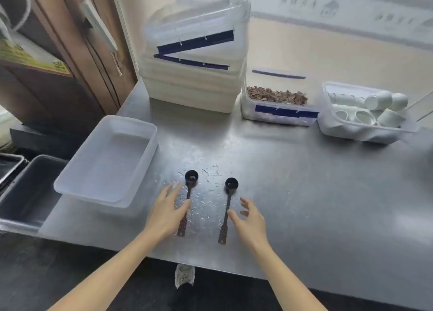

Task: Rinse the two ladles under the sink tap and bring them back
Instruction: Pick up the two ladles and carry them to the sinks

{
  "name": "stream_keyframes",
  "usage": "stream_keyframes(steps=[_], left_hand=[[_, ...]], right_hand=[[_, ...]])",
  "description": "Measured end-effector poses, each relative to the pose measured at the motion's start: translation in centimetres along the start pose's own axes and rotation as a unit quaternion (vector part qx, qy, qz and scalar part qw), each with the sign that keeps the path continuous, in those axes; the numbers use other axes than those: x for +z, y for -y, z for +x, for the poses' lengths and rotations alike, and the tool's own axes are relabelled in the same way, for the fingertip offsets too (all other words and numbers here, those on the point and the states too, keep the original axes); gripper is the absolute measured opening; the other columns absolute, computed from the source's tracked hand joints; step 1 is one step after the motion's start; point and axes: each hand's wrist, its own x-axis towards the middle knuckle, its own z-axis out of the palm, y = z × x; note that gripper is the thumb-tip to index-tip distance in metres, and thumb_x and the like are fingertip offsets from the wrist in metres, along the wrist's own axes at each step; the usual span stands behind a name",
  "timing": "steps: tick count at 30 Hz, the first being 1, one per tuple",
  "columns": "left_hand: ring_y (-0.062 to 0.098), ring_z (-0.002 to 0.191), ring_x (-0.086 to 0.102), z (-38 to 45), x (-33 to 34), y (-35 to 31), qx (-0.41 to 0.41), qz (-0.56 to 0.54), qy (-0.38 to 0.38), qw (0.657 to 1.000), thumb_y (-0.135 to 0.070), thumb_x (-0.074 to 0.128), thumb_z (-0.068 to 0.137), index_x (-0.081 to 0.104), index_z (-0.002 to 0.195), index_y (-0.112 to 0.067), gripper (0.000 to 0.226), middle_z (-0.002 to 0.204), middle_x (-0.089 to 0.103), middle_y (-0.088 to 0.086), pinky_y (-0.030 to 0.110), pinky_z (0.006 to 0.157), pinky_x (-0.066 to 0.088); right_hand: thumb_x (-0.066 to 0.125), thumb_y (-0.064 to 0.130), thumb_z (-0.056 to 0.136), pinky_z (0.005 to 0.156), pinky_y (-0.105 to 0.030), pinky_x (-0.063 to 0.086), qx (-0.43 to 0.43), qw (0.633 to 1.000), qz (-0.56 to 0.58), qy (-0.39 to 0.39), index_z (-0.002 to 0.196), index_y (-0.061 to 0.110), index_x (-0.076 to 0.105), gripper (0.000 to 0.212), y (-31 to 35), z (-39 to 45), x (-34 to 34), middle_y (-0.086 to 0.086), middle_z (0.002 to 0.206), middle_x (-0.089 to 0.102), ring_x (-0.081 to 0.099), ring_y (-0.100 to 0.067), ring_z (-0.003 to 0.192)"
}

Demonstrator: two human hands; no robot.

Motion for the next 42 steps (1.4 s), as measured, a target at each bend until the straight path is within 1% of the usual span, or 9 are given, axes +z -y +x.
stream_keyframes(steps=[3,6,13,21,24,26,32,37,42], left_hand=[[0.012,0.109,0.062,2.5,0.9,1.3,-0.062,-0.104,-0.005,0.993,-0.036,0.062,0.093,0.052,0.142,-0.027,0.051,0.139,0.059,0.0,0.032,0.094,0.049],[-0.005,0.09,0.062,3.8,1.9,1.9,-0.104,-0.151,-0.003,0.983,-0.028,0.068,0.091,0.061,0.134,-0.023,0.044,0.117,0.07,-0.006,0.011,0.07,0.042],[-0.004,0.077,0.068,6.2,3.1,2.0,-0.148,-0.15,0.0,0.977,-0.018,0.078,0.081,0.076,0.106,-0.015,0.026,0.088,0.077,-0.005,0.0,0.064,0.04],[0.0,0.075,0.069,7.7,2.8,2.4,-0.158,-0.168,0.033,0.972,-0.01,0.079,0.079,0.079,0.097,-0.013,0.018,0.082,0.077,-0.001,0.007,0.072,0.048],[0.016,0.08,0.075,7.6,2.6,2.6,-0.176,-0.211,0.051,0.96,-0.006,0.078,0.081,0.079,0.096,-0.012,0.016,0.084,0.078,0.003,0.034,0.082,0.062],[0.029,0.087,0.076,7.4,2.3,2.8,-0.189,-0.248,0.066,0.948,-0.003,0.076,0.083,0.079,0.095,-0.012,0.015,0.086,0.078,0.007,0.042,0.081,0.063],[0.027,0.096,0.073,6.2,1.3,2.9,-0.195,-0.33,0.059,0.922,0.002,0.071,0.087,0.077,0.098,-0.011,0.018,0.096,0.077,0.011,0.038,0.09,0.06],[0.018,0.089,0.076,3.3,-0.3,2.5,-0.196,-0.395,0.028,0.897,0.001,0.071,0.088,0.078,0.096,-0.013,0.017,0.093,0.079,0.006,0.019,0.07,0.06],[0.009,0.088,0.076,-1.8,-1.3,2.4,-0.195,-0.44,-0.032,0.876,-0.005,0.074,0.087,0.08,0.092,-0.023,0.02,0.091,0.08,-0.007,0.018,0.07,0.06]], right_hand=[[0.073,0.036,0.093,0.087,-0.021,0.048,0.052,0.998,0.015,-0.011,0.14,0.022,0.057,0.052,-0.4,2.0,1.4,0.005,0.132,0.065,0.065,-0.009,0.109],[0.074,0.035,0.093,0.072,-0.009,0.044,0.088,0.995,0.017,-0.034,0.131,0.019,0.065,0.042,-0.7,3.4,2.3,0.006,0.111,0.07,0.062,0.007,0.093],[0.08,0.025,0.088,0.09,-0.032,0.06,0.115,0.991,0.028,-0.071,0.104,0.018,0.079,0.017,-1.4,5.8,3.4,0.009,0.086,0.076,0.07,0.001,0.083],[0.08,0.025,0.088,0.088,-0.033,0.062,0.142,0.987,0.036,-0.061,0.099,0.023,0.081,0.012,-2.0,6.9,3.2,0.009,0.085,0.08,0.076,-0.011,0.085],[0.079,0.019,0.089,0.09,-0.037,0.063,0.164,0.982,0.081,-0.055,0.095,0.023,0.081,0.008,-1.9,6.8,3.2,0.004,0.087,0.082,0.078,-0.013,0.085],[0.077,0.015,0.09,0.09,-0.036,0.064,0.166,0.98,0.099,-0.052,0.091,0.025,0.08,0.01,-1.5,6.6,3.1,0.003,0.088,0.082,0.079,-0.013,0.086],[0.073,0.014,0.095,0.078,-0.023,0.063,0.166,0.976,0.139,-0.02,0.1,0.02,0.08,0.01,0.0,5.4,2.7,0.002,0.094,0.082,0.078,-0.014,0.093],[0.071,0.02,0.097,0.076,-0.024,0.063,0.102,0.985,0.133,0.045,0.105,0.023,0.08,0.013,2.4,3.8,2.5,0.008,0.096,0.082,0.078,-0.009,0.093],[0.072,0.018,0.097,0.074,-0.022,0.063,0.038,0.981,0.152,0.117,0.101,0.022,0.081,0.01,4.9,1.4,2.9,0.005,0.096,0.082,0.078,-0.012,0.092]])
